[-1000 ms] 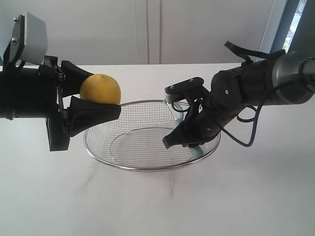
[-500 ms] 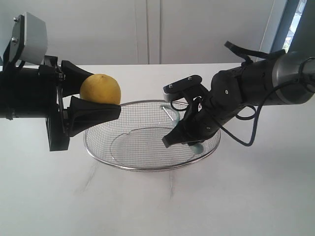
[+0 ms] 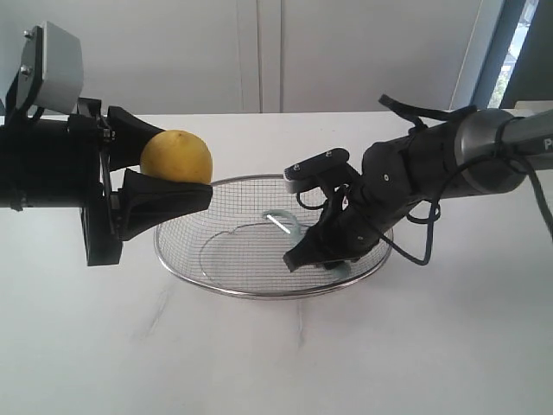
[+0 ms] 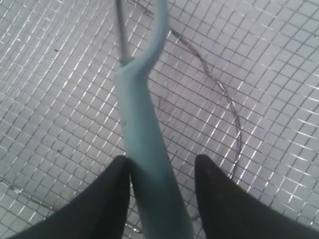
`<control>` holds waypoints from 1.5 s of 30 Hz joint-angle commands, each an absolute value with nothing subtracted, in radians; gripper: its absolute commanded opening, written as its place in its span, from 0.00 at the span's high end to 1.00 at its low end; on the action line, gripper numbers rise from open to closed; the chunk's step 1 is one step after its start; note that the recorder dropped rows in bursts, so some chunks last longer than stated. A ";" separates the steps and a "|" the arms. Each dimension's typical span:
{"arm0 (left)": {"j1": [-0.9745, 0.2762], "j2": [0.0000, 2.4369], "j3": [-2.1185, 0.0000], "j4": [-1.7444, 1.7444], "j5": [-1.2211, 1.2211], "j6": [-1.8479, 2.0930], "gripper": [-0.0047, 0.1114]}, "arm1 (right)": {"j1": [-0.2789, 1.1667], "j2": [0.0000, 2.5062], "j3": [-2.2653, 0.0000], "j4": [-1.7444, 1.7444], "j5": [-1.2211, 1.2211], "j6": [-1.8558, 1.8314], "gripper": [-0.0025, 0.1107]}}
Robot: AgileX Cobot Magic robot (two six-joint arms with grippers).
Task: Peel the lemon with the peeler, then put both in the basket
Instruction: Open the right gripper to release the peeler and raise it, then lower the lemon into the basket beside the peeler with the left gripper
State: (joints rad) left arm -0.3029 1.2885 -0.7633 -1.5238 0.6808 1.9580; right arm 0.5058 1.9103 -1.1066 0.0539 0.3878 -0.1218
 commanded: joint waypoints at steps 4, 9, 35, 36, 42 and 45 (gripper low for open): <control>-0.302 1.280 -0.767 -1.554 0.706 2.075 0.96 | 0.500 1.853 -1.134 0.056 0.422 -0.129 0.53; -0.302 1.280 -0.767 -1.554 0.704 2.075 0.96 | 0.500 1.722 -1.198 0.053 0.602 -0.129 0.54; -0.555 1.496 -1.118 -1.002 0.250 1.291 0.96 | 0.500 1.226 -1.244 -0.074 1.074 -0.127 0.95; -0.555 1.534 -1.148 -0.893 0.294 1.177 0.96 | 0.500 1.226 -1.244 -0.089 1.087 -0.124 0.95; -0.565 1.760 -1.348 -0.280 0.541 0.607 0.96 | 0.500 1.226 -1.244 -0.163 1.101 -0.018 0.95; -0.590 1.818 -1.427 -0.263 0.561 0.572 0.96 | 0.500 1.226 -1.244 -0.173 1.105 -0.018 0.95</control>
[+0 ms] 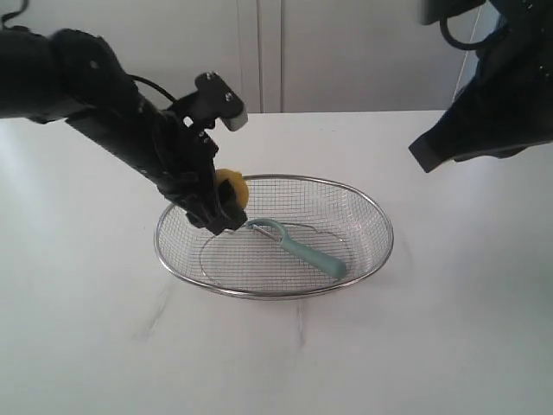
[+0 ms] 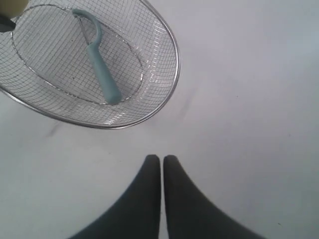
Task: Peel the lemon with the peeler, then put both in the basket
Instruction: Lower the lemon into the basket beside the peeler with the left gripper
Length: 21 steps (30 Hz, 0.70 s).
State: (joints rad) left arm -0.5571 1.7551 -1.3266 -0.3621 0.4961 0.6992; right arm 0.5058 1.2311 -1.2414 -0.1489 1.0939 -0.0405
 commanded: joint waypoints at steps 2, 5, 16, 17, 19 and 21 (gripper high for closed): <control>-0.606 1.845 -1.456 -0.265 0.558 0.572 0.96 | 0.500 1.226 -1.237 -0.182 1.105 -0.018 0.95; -0.618 1.880 -1.468 -0.261 0.531 0.575 0.96 | 0.500 1.226 -1.211 -0.187 1.100 -0.018 0.95; -0.621 1.977 -1.467 -0.258 0.492 0.580 0.96 | 0.500 1.226 -1.162 -0.189 1.091 -0.018 0.95; -0.621 1.982 -1.467 -0.257 0.492 0.580 0.96 | 0.500 1.226 -1.162 -0.189 1.091 -0.018 0.95; -0.621 1.985 -1.467 -0.254 0.492 0.580 0.96 | 0.500 1.226 -1.162 -0.189 1.089 -0.018 0.95; -0.621 1.987 -1.467 -0.254 0.492 0.580 0.96 | 0.500 1.226 -1.162 -0.189 1.089 -0.018 0.95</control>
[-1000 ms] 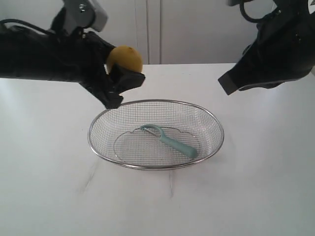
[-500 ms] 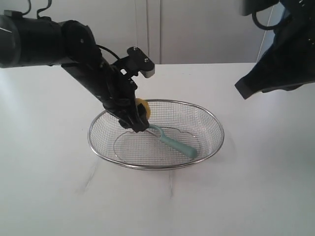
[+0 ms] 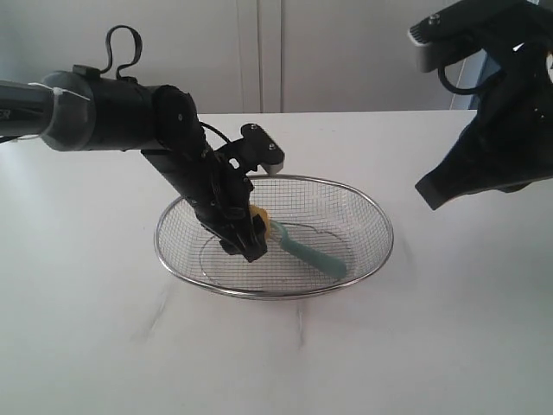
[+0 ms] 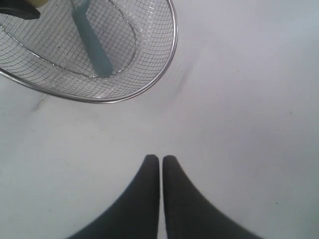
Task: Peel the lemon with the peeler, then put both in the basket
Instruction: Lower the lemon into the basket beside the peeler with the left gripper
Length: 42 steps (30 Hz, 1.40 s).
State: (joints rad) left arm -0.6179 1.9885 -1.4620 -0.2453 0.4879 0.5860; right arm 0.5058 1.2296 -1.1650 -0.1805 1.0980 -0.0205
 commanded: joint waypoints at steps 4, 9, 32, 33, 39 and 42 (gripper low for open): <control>-0.621 2.002 -1.467 -0.245 0.506 0.582 0.96 | 0.500 1.226 -1.162 -0.189 1.079 -0.018 0.95; -0.621 2.002 -1.467 -0.215 0.508 0.582 0.76 | 0.500 1.226 -1.162 -0.189 1.077 -0.018 0.95; -0.621 1.988 -1.468 -0.215 0.546 0.571 0.34 | 0.500 1.226 -1.162 -0.189 1.073 -0.018 0.95; -0.621 1.982 -1.468 -0.215 0.546 0.571 0.34 | 0.500 1.226 -1.162 -0.189 1.073 -0.018 0.95; -0.621 1.911 -1.468 -0.215 0.553 0.571 0.34 | 0.500 1.226 -1.162 -0.189 1.071 -0.018 0.95; -0.619 1.851 -1.468 -0.215 0.602 0.571 0.35 | 0.500 1.226 -1.162 -0.189 1.069 -0.018 0.95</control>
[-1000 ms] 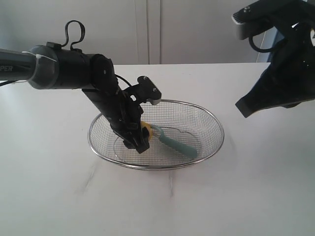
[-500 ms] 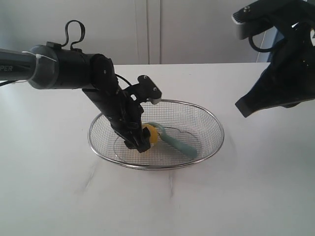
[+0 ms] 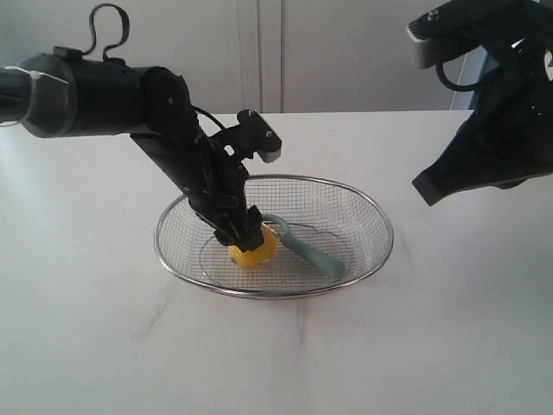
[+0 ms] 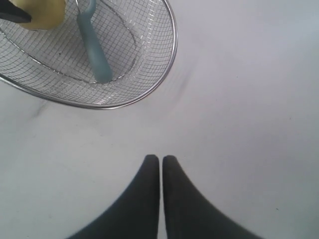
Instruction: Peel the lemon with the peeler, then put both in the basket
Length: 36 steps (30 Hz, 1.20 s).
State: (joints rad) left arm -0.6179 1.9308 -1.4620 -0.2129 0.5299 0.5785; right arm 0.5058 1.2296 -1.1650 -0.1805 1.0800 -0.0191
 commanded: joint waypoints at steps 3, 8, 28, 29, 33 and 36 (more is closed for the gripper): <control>-0.619 1.783 -1.468 -0.198 0.667 0.572 0.38 | 0.500 1.226 -1.162 -0.189 1.067 -0.018 0.95; -0.619 1.638 -1.468 -0.152 0.840 0.564 0.44 | 0.500 1.226 -1.162 -0.189 1.063 -0.018 0.95; -0.619 1.049 -1.353 0.034 1.221 0.135 0.96 | 0.500 1.226 -1.162 -0.185 1.041 -0.020 0.95; -0.619 1.018 -1.326 0.055 1.221 0.112 0.96 | 0.500 1.226 -1.162 -0.185 1.041 -0.018 0.95; -0.619 0.892 -1.217 0.146 1.221 0.030 0.96 | 0.500 1.226 -1.162 -0.185 1.039 -0.018 0.95; -0.619 0.797 -1.118 0.229 1.221 -0.046 0.96 | 0.500 1.226 -1.162 -0.182 1.039 0.013 0.95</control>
State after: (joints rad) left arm -0.6179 0.8798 -1.1955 0.1587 1.1326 0.0314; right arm 0.5058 1.2296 -1.1650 -0.1823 1.0434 -0.0139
